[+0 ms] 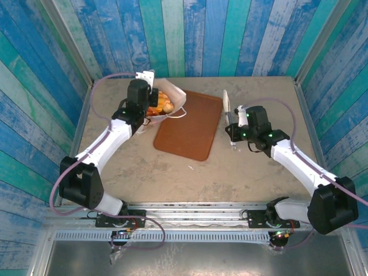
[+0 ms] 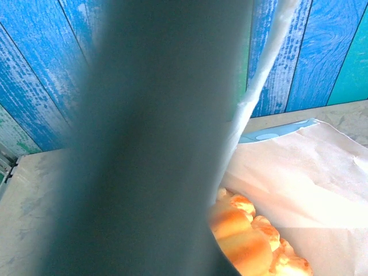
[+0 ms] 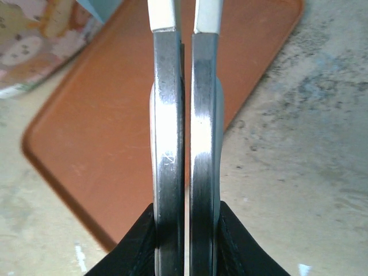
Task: Take the fake bread out of the paper bag
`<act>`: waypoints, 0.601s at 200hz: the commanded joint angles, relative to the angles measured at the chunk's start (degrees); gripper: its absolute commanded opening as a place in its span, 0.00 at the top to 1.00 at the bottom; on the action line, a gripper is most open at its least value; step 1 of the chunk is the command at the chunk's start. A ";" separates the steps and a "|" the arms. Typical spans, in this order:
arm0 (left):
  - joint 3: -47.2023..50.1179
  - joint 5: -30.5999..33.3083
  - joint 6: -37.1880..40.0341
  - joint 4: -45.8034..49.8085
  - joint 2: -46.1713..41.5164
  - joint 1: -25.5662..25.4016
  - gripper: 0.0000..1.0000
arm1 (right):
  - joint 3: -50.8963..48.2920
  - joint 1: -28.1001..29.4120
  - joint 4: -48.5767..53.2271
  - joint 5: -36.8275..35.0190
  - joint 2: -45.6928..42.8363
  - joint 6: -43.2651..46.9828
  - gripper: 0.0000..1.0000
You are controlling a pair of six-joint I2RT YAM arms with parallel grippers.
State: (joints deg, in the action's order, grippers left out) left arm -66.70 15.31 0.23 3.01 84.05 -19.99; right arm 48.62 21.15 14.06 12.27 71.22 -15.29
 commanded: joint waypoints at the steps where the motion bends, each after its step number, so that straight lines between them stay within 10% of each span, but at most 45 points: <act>1: 2.05 -1.61 -2.99 -2.25 -4.72 -0.06 1.00 | -1.64 -2.18 -6.34 11.93 -1.13 -4.12 0.79; 120: 4.53 -2.54 -5.04 -3.79 -5.29 -0.05 1.00 | -1.77 -3.39 -12.64 24.35 4.60 -8.17 0.64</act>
State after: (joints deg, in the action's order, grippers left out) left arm -63.57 13.13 -3.68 0.27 82.41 -19.99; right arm 46.89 17.82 4.89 33.30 75.18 -22.31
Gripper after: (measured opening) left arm 0.047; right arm 0.351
